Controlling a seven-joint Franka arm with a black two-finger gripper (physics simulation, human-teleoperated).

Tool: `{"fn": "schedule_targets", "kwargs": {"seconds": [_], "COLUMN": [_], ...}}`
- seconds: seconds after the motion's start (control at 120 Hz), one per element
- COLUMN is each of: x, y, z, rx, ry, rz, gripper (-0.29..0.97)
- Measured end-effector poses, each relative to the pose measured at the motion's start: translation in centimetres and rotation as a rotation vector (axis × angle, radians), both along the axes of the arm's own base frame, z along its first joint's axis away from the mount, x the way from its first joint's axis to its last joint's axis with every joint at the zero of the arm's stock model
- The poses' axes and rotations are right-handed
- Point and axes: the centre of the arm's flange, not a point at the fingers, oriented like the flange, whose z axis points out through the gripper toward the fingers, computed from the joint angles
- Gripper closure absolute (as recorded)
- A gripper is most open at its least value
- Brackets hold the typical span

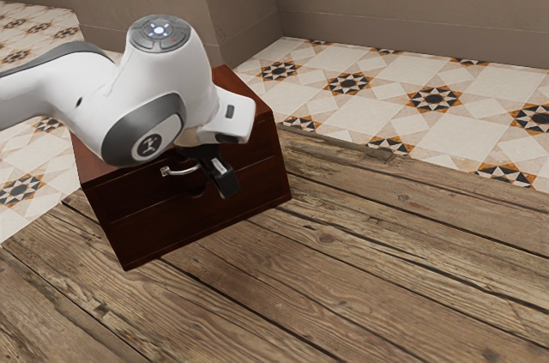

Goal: Pull the drawer handle with one arm to open the drawer

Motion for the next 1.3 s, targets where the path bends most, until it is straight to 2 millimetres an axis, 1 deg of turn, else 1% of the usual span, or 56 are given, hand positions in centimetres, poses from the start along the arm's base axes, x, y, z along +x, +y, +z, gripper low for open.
{"fn": "schedule_targets", "kwargs": {"seconds": [0.1,0.142,0.2,0.283,0.333,0.367,0.425,0.45,0.492,0.592,0.65,0.7,0.808,0.942,1.042,1.167,1.3], "x": [-1.2,-1.5,-1.5,-1.0,-0.3,0.3,0.9,1.0,1.2,1.1,0.9,0.5,-0.7,-1.6,-2.2,-2.8,-3.2], "y": [1.3,1.5,1.4,1.2,1.2,1.5,2.2,2.4,2.2,2.0,1.8,1.6,0.7,0.6,0.1,0.2,-0.2], "z": [0.3,0.3,0.1,-1.0,-2.1,-2.9,-3.6,-3.8,-3.8,-3.8,-3.9,-3.5,-2.9,-3.3,-3.2,-3.3,-3.0], "rx": [-0.003,-0.004,-0.004,-0.004,-0.004,-0.004,-0.002,-0.002,-0.003,-0.005,-0.005,-0.006,-0.009,-0.012,-0.013,-0.015,-0.015], "ry": [-0.003,-0.004,-0.004,0.003,0.012,0.019,0.023,0.022,0.018,0.011,0.011,0.005,-0.002,0.01,0.012,0.016,0.014], "rz": [0.02,0.022,0.017,0.008,0.004,0.008,0.017,0.018,0.016,0.01,0.004,-0.001,-0.017,-0.019,-0.029,-0.026,-0.034], "gripper": [0.0,0.0,0.0,0.0,-0.01,-0.03,0.0,-0.03,-0.05,0.0,0.0,0.03,0.02,0.0,0.02,0.01,0.02]}}
